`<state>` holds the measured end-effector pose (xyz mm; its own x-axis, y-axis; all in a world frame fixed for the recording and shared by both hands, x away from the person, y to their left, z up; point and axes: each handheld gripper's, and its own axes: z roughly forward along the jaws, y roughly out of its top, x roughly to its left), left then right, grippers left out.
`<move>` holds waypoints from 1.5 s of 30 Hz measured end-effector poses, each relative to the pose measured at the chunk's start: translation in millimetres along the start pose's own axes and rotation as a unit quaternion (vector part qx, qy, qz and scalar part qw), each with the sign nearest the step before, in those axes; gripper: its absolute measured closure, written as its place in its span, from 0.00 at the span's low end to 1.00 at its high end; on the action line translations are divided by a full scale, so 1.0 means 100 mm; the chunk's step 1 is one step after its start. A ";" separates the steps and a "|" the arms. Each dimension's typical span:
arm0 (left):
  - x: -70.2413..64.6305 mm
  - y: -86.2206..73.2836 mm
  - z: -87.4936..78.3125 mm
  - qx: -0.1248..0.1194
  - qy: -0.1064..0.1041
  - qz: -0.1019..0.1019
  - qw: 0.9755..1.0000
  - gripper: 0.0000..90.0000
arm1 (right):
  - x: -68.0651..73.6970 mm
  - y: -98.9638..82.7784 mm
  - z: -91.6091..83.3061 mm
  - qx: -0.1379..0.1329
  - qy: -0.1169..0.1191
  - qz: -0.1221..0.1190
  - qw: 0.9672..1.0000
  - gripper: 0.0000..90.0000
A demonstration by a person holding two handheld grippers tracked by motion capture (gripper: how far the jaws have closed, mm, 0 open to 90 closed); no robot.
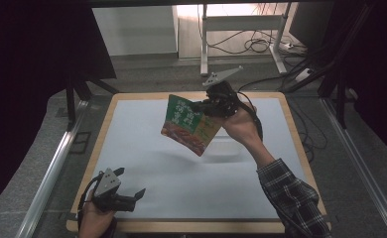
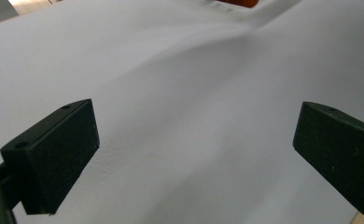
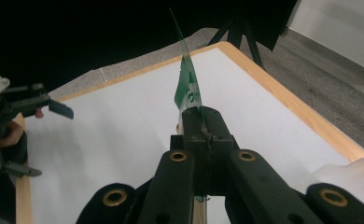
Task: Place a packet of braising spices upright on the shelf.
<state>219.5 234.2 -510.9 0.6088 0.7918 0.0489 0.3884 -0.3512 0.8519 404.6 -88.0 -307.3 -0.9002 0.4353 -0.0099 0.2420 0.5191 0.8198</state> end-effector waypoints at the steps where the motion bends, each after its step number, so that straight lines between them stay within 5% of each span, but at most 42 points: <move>1: 0.00 0.00 0.00 0.000 0.000 0.000 1.000 0.00 | -0.02 0.02 0.00 -0.001 -0.001 -0.001 1.000 1.00; 28: 0.00 -0.01 0.01 0.001 -0.003 -0.007 1.000 0.00 | -0.66 0.56 0.16 -0.009 -0.055 0.009 0.998 1.00; 45: 0.01 -0.01 0.01 0.004 -0.007 -0.008 1.000 0.00 | -1.11 0.33 0.12 0.003 -0.085 0.037 0.996 1.00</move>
<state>220.3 234.7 -512.5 0.6120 0.7904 0.0281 0.4042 -0.3431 0.8479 516.8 -110.3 -285.5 -0.8060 0.5901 -0.0459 0.3080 0.4844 0.8189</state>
